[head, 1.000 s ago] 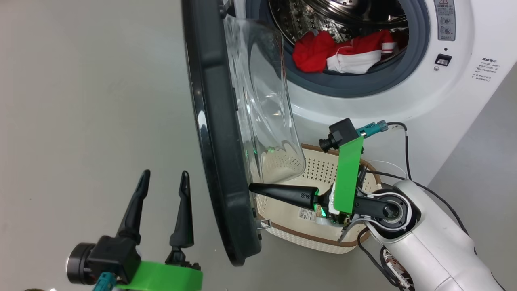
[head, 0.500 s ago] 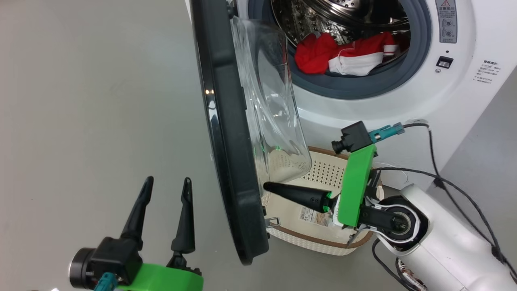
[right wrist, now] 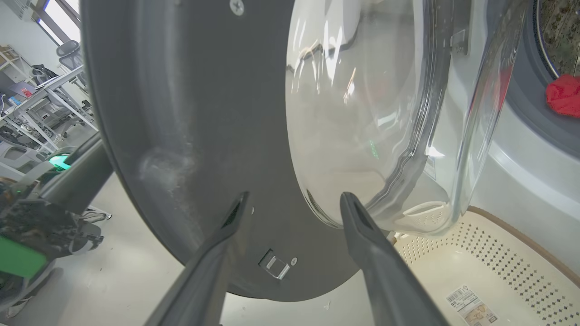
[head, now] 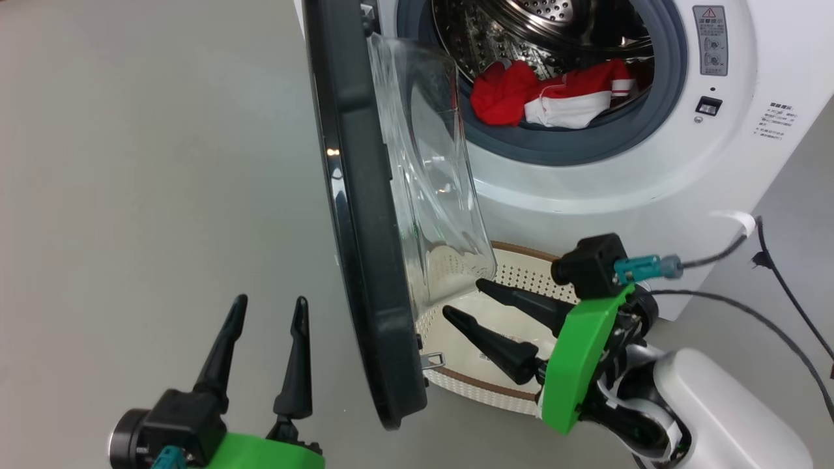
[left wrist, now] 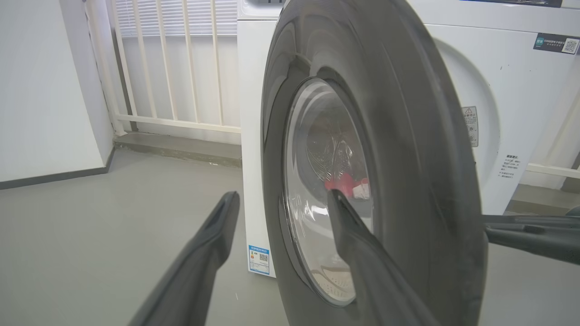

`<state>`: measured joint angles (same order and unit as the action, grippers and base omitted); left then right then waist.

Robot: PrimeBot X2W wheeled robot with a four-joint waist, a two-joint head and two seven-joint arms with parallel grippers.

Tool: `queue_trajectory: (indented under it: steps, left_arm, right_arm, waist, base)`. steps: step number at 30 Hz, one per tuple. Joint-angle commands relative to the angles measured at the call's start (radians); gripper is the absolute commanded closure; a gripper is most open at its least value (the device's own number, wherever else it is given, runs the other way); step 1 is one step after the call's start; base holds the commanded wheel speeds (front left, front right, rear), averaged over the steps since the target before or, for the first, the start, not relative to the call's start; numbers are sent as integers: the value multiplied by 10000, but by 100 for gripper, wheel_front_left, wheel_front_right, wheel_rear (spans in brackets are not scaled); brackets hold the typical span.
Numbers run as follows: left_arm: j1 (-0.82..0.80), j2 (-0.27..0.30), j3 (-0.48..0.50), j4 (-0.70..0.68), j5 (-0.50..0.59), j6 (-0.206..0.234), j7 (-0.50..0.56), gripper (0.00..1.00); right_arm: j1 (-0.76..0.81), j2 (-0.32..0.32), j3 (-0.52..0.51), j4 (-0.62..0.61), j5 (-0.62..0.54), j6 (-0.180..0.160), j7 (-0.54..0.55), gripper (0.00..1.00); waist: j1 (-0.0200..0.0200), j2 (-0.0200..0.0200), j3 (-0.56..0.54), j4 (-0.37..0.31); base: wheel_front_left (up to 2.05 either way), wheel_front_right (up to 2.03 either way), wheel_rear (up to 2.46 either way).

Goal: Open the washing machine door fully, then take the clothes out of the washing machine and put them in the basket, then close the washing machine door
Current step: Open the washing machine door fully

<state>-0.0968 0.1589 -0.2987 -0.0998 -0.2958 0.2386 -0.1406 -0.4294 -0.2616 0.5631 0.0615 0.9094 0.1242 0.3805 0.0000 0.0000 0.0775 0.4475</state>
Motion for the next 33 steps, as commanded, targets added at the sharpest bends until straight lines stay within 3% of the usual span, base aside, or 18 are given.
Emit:
queue_trajectory:
  steps: [1,10,16,24,33]
  left_arm:
    - [-26,205,337,-331,-75,58,39,0]
    - [231,234,263,-452,-101,99,-77,0]
    - [320,282,244,-512,-74,135,-187,0]
    - [438,353,273,-530,-108,161,-295,0]
    - [547,304,238,-480,-216,205,-366,0]
  right_arm:
    - [330,270,-245,-580,-783,65,-104,0]
    - [2166,1315,-2028,-2104,-5757,65,-1196,0]
    - [3079,1847,-2822,-2528,-7762,65,-2452,0]
    - [3922,2101,-3495,-2670,-8535,65,-3806,0]
    - [4982,2112,-4008,-2764,-8012,65,-4690,0]
  waist:
    - [0,0,-5,-11]
    - [0,0,-26,-40]
    - [0,0,-55,-61]
    - [0,0,-124,-126]
    - [0,0,-175,-108]
  base:
    - [0,0,0]
    - [0,0,0]
    - [0,0,0]
    - [0,0,0]
    - [0,0,0]
